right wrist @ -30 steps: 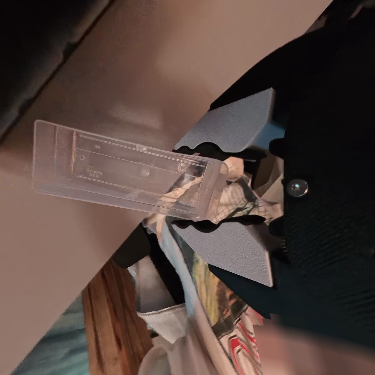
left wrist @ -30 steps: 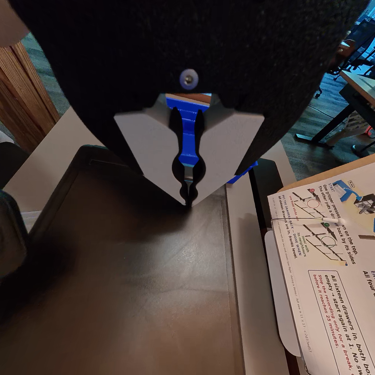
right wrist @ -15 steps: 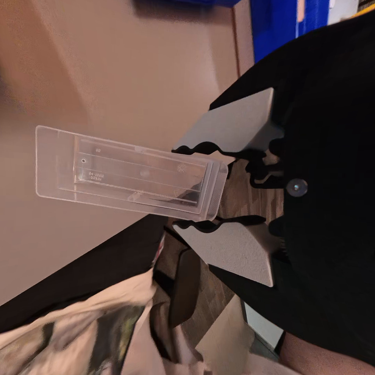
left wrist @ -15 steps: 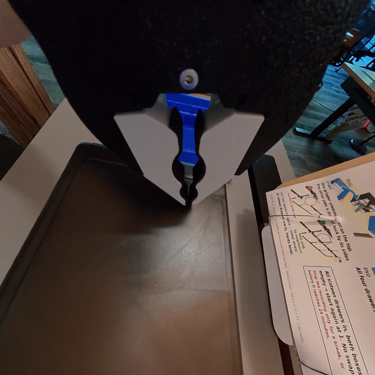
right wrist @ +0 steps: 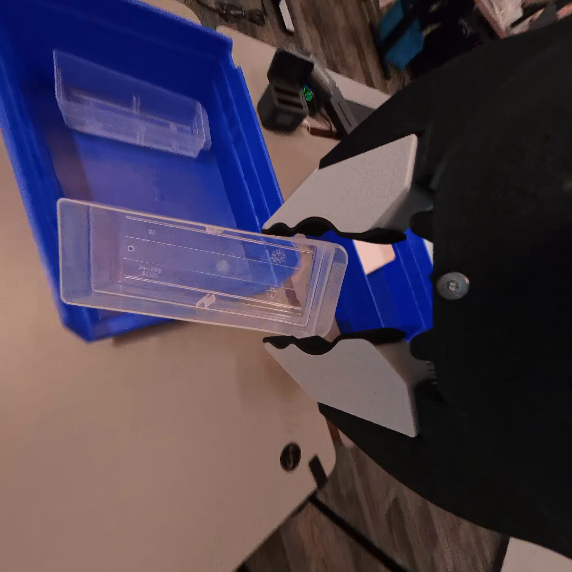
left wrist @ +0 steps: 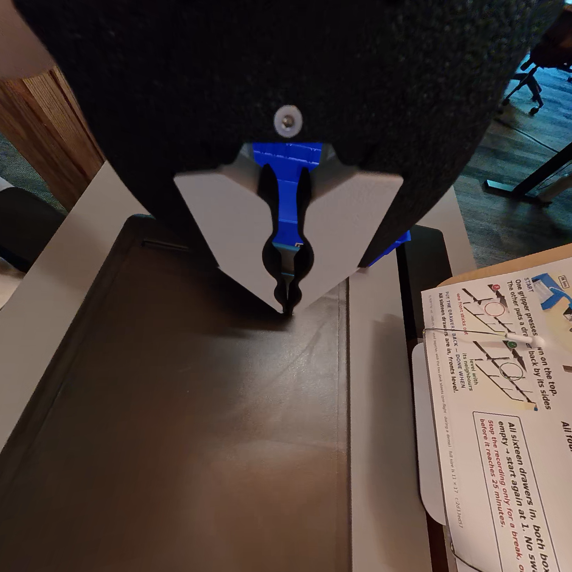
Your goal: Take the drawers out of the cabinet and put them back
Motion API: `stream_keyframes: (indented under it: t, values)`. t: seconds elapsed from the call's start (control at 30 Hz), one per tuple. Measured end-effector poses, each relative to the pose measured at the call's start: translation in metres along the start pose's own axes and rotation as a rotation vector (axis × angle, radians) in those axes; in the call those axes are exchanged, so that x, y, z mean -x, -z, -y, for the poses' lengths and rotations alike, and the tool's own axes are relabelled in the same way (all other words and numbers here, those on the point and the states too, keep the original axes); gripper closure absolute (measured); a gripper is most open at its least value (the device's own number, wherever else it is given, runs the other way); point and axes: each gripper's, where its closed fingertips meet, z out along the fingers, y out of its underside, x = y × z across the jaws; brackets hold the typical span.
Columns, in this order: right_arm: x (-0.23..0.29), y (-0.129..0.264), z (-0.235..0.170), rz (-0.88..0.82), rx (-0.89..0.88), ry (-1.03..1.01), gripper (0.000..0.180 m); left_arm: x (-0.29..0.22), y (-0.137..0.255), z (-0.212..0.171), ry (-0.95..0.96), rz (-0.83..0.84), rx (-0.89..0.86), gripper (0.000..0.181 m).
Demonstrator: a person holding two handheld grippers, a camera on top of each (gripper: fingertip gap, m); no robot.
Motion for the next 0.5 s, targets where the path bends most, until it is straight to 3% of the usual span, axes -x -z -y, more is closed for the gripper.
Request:
stream_keyframes:
  t: [0.17, 0.5]
  values:
    - [-0.062, -0.043, -0.003, -0.029, 0.049, 0.073, 0.116, 0.0, 0.0, 0.0, -0.004, 0.021, 0.019, 0.181]
    - [-0.097, -0.114, 0.015, 0.1, -0.069, 0.119, 0.116, 0.0, 0.0, 0.0, 0.013, 0.0, 0.025, 0.181]
